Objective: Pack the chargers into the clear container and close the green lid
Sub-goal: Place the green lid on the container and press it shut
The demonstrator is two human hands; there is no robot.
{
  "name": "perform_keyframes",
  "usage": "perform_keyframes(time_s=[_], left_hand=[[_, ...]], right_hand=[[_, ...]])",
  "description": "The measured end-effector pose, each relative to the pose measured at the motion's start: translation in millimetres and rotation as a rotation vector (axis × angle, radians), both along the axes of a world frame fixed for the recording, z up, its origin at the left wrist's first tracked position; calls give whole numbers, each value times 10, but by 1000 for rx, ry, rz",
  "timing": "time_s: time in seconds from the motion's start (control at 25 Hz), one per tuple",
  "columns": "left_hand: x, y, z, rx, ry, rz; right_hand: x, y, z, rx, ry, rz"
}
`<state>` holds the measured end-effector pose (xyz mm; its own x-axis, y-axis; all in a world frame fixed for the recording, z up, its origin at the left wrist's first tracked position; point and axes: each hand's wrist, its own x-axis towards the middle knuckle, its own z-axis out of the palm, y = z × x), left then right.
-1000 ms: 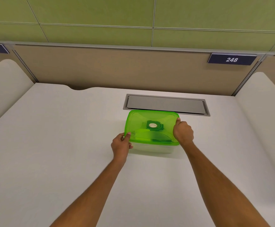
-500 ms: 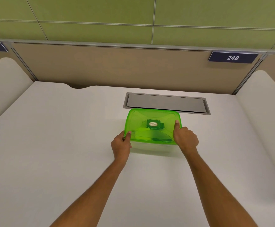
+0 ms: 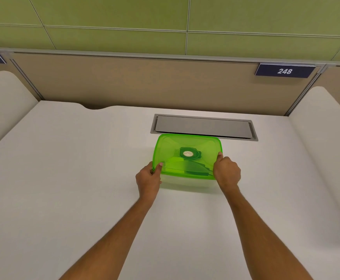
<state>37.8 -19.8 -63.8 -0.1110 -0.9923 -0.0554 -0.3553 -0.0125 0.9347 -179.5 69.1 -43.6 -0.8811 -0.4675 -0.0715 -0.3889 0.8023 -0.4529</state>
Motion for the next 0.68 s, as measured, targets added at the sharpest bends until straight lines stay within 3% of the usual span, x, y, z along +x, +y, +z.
perform_keyframes(time_s=[0.2,0.4,0.68], left_hand=[[43,-267,86,-7,-133,61],[-258,-732,227,210,-28,-100],[-649,-1141,238,289,-27,-196]], right_hand=[[-196,-79,101,65,-46,57],[-395,-372,190,-95,-164,204],[-526,-721,146,-126,-217,130]])
